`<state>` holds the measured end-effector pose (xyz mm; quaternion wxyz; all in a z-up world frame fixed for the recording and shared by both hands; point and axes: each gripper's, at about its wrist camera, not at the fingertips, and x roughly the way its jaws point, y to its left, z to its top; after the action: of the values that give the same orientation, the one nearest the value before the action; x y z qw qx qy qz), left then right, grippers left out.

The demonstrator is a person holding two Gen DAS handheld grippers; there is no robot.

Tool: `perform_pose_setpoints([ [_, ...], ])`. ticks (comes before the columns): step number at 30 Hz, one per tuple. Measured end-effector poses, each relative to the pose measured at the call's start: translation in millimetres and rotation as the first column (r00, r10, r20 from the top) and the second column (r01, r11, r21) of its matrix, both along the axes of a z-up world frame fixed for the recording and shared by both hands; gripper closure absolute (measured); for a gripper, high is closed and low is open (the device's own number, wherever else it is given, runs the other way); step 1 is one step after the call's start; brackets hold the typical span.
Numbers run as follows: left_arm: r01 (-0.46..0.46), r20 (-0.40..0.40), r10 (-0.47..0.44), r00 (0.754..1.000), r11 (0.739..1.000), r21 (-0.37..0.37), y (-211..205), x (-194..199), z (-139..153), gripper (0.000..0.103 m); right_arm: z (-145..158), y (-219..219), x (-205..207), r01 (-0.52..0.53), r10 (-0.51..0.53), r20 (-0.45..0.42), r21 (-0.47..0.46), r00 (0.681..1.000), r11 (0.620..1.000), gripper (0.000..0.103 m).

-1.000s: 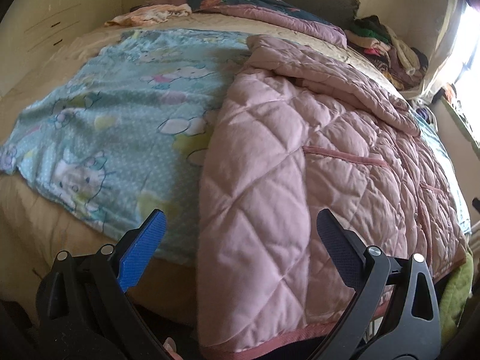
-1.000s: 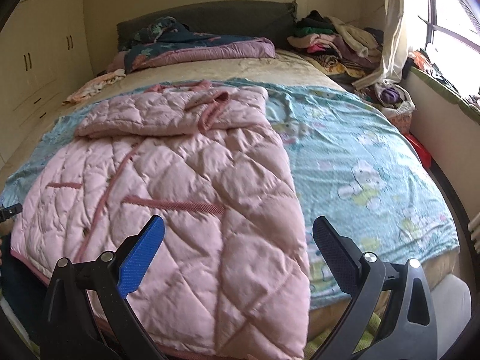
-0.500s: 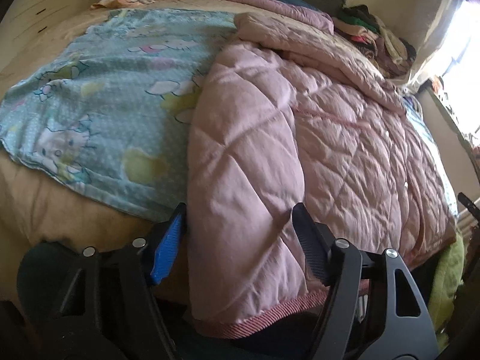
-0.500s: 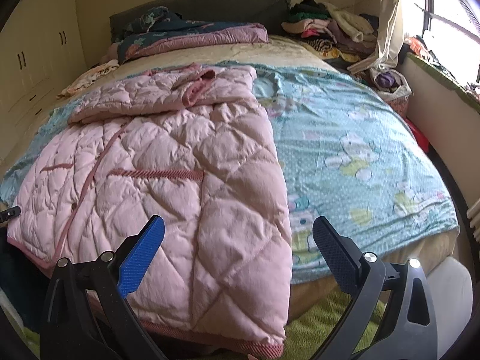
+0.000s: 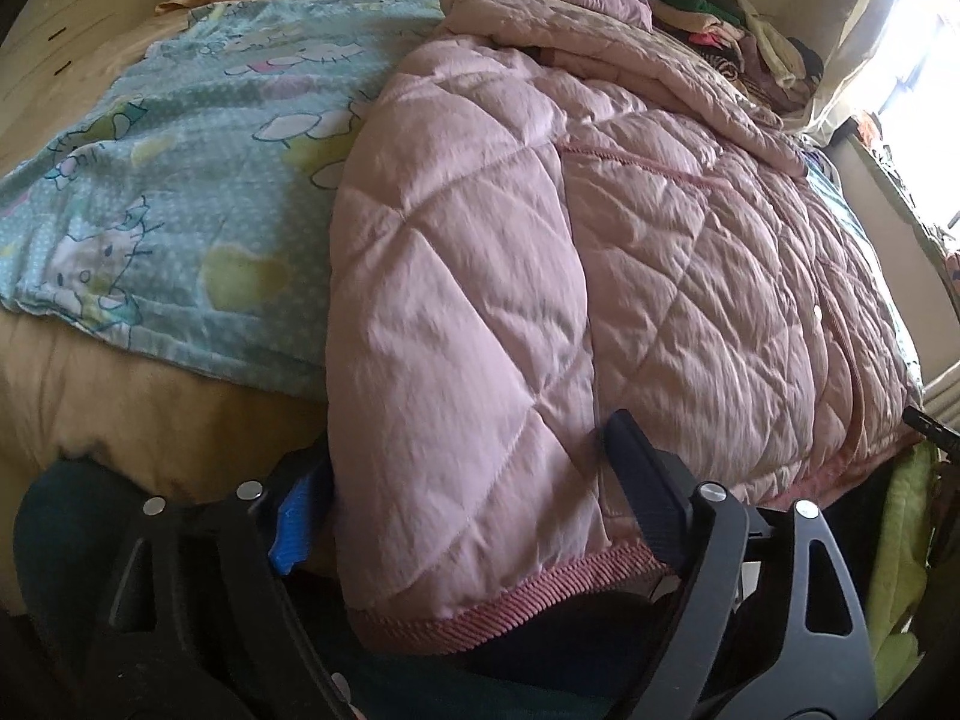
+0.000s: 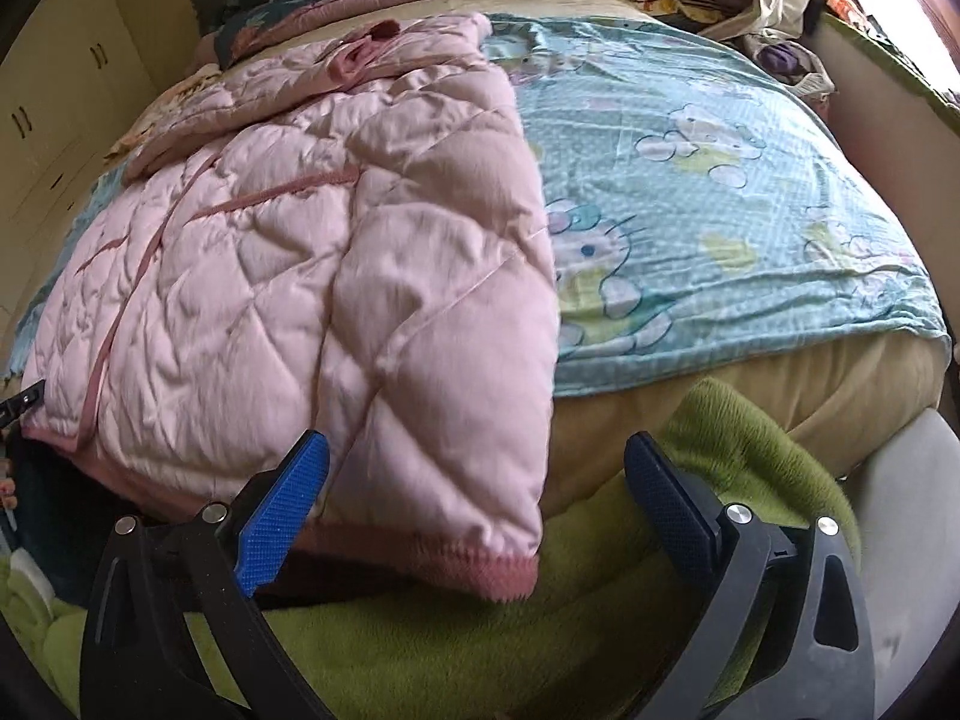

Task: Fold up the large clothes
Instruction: 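Grasp the ribbed jacket hem with both tools, then lift the hem with both tools and carry it toward the collar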

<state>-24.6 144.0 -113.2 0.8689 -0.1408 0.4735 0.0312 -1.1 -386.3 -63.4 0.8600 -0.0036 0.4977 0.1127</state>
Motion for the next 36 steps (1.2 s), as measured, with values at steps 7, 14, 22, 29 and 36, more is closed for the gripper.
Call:
perform_pose_setpoints([
  [7, 0.004, -0.009, -0.004, 1.0, 1.0, 0.013, -2.6, -1.0, -2.2, 0.023, -7.8, 15.3, -4.8, -0.093, 0.093, -0.049, 0.016, 0.994, 0.996, 0.031],
  [14, 0.051, 0.004, -0.052, 0.999, 0.992, 0.117, -19.8, -3.8, 6.7, 0.052, 1.6, 13.4, -10.9, -0.093, 0.092, 0.012, 0.086, 0.996, 0.992, 0.062],
  [22, 0.051, 0.095, -0.067, 0.993, 0.985, 0.166, -24.2, -11.9, 35.1, 0.088, 40.3, 13.6, -21.6, -0.118, 0.086, 0.177, 0.178, 0.98, 0.977, 0.084],
  [29, 0.049, 0.227, -0.083, 0.97, 0.987, 0.153, -21.7, 3.3, 81.6, 0.091, 83.2, 14.4, -11.1, -0.158, 0.082, 0.292, 0.247, 0.953, 0.956, 0.085],
  [36, 0.041, 0.3, -0.086, 0.95, 0.988, 0.152, -23.2, 30.4, 108.9, 0.091, 122.6, 18.0, 11.0, -0.196, 0.077, 0.386, 0.281, 0.919, 0.939, 0.086],
])
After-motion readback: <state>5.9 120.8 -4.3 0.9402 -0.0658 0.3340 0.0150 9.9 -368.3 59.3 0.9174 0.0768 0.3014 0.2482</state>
